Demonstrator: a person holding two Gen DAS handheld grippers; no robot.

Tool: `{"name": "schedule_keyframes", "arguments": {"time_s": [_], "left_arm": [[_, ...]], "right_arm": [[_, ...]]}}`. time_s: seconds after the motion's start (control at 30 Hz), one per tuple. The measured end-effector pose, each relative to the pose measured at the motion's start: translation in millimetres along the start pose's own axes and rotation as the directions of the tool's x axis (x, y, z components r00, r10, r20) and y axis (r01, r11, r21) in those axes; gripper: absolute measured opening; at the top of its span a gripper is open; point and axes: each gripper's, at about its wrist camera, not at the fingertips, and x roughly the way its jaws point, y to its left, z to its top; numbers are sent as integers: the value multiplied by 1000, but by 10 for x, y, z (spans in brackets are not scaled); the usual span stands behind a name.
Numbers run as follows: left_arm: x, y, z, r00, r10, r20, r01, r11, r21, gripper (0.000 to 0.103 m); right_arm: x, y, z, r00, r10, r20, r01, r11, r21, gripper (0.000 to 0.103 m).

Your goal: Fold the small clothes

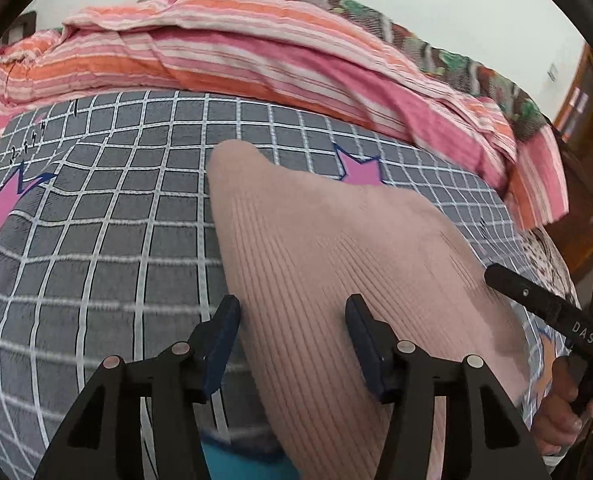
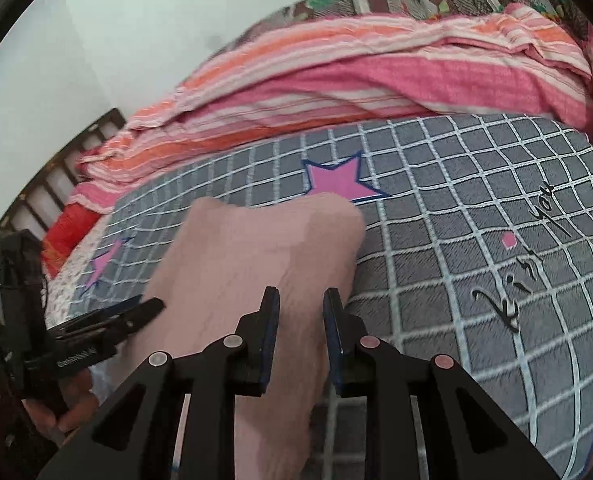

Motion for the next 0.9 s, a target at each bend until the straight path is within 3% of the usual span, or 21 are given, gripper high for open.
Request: {"name": "schedule_keyframes", "arguments": {"time_s": [0.27,0.5,0.9], "left_arm": [[-213,-96,-260,997,71,35,-72,997,35,56],[-274,-135,-348,995,93,42,-95,994,52,58],[-552,79,-619,1000,14,19,-15,999,36,60]], "right_arm": [[7,82,-273,996,-50,-77,48,999,-26,23],[40,71,-359,992,-96,-81,96,995,-7,20],[30,38,-241,996,-82,-26,82,997,14,11]]}}
